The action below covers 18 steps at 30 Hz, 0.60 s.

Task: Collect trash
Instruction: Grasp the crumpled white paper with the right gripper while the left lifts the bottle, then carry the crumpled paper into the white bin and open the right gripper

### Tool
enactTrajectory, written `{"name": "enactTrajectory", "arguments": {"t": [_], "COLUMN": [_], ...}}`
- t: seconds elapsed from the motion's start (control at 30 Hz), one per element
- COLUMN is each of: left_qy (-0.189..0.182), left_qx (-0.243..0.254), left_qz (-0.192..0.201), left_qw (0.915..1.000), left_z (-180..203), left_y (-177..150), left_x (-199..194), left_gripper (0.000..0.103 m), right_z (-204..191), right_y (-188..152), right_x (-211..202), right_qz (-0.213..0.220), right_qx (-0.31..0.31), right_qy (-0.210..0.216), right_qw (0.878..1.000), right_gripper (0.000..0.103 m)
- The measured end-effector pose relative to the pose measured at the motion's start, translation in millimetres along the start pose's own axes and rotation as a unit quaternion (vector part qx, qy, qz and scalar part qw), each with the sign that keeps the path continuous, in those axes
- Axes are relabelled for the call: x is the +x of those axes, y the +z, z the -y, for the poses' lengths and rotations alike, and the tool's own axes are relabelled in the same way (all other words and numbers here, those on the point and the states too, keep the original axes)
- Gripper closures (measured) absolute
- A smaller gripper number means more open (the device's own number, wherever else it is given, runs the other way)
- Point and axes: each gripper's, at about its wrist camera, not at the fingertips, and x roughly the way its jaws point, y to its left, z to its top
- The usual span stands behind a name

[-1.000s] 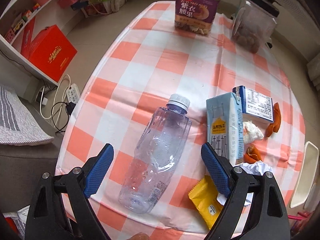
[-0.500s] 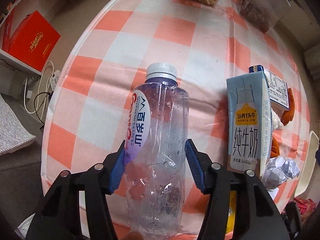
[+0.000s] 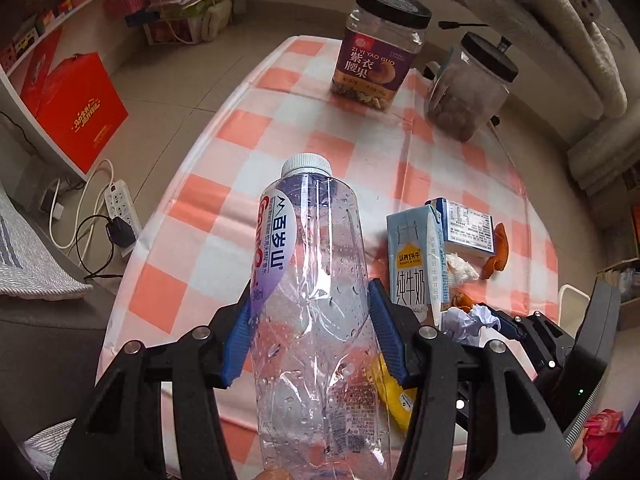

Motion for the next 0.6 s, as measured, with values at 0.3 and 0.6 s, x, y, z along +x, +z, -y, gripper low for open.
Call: {"name": "enactTrajectory", "arguments": {"t": [0.3, 0.6], "left_qy": [-0.012, -0.048], "left_qx": [-0.011, 0.003], "left_qz": [0.035, 0.102], "left_qw": [0.9993, 0.9936], "left_z": [3, 29], "left_y": [2, 2], "left_x": [-19, -43], "left_gripper": [0.049, 0.049], "right_z": [3, 26], "right_y": [10, 13], "right_x": [-46, -101], "right_qz": [0.069, 0.169], "right_qx": [0.013, 0.056], "right_qy": [0.000, -0.031], "right_qw": [0.998, 0.984], "right_gripper": [0.050, 0.050]}}
